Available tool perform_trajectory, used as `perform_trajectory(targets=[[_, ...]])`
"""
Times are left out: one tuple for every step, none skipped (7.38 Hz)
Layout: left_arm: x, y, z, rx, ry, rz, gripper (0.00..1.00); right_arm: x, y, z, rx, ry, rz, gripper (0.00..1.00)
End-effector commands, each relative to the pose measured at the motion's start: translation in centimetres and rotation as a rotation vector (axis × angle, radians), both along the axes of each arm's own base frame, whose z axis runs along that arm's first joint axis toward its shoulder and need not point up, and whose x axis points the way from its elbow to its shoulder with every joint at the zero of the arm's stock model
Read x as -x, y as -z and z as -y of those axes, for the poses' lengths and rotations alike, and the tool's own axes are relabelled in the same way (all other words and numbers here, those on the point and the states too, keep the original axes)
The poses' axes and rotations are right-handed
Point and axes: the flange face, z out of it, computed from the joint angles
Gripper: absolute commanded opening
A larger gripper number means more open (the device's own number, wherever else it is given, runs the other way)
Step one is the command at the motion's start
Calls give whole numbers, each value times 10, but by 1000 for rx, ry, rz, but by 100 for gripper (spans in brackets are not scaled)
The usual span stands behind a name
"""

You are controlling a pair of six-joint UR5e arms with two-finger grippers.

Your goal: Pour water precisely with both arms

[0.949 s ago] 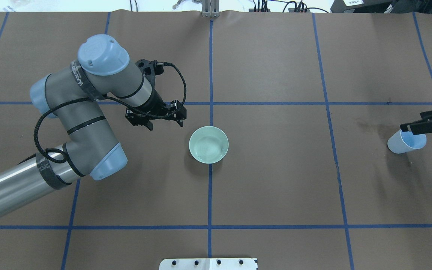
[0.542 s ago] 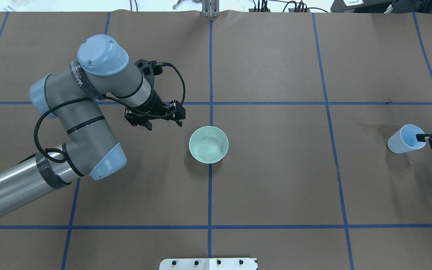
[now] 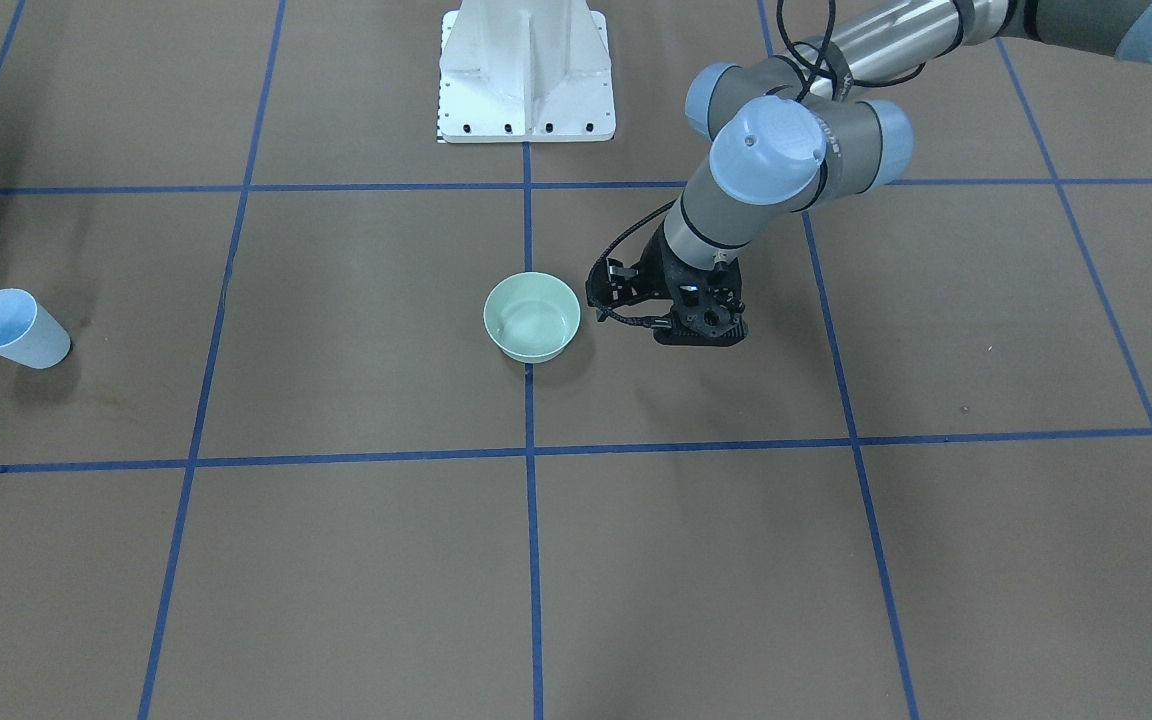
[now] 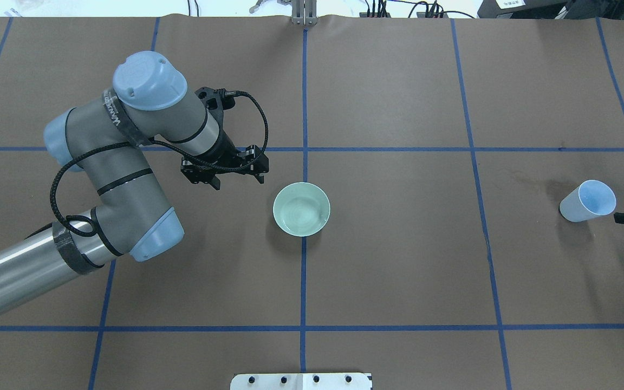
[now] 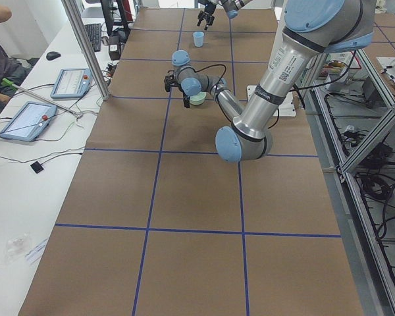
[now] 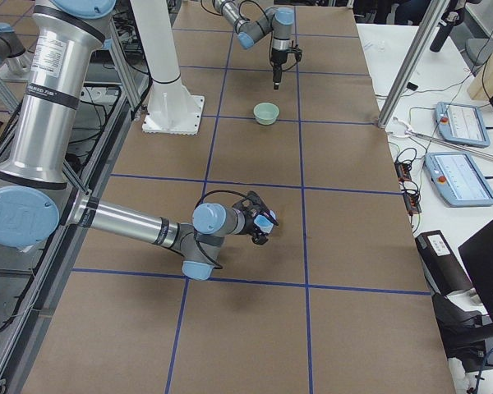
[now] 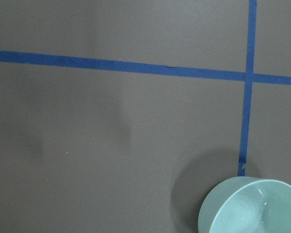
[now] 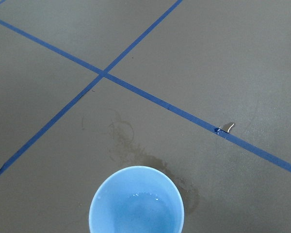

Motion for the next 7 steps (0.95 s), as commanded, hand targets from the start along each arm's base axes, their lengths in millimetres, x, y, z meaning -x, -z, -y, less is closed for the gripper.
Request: perform_trajectory(targets=[[-4, -1, -1, 23, 37, 12, 100, 21, -5, -8, 2, 57, -5, 99], [-4, -1, -1, 25, 43, 14, 100, 25, -7, -10, 3, 65, -9, 99], [-3, 0, 0, 24, 45, 13, 100, 25, -8, -10, 5, 63, -12, 99], [-3, -1, -1, 25, 43, 14, 100, 27, -10, -6, 1, 36, -22, 99], [-2, 0, -1, 23, 45, 12, 100, 30, -10, -4, -2, 26, -29, 99], [-2, 0, -1, 23, 45, 12, 100, 32, -14, -3, 7, 26, -34, 99], [-2, 0, -1, 23, 45, 12, 100, 38, -14, -1, -1, 18, -40, 99]])
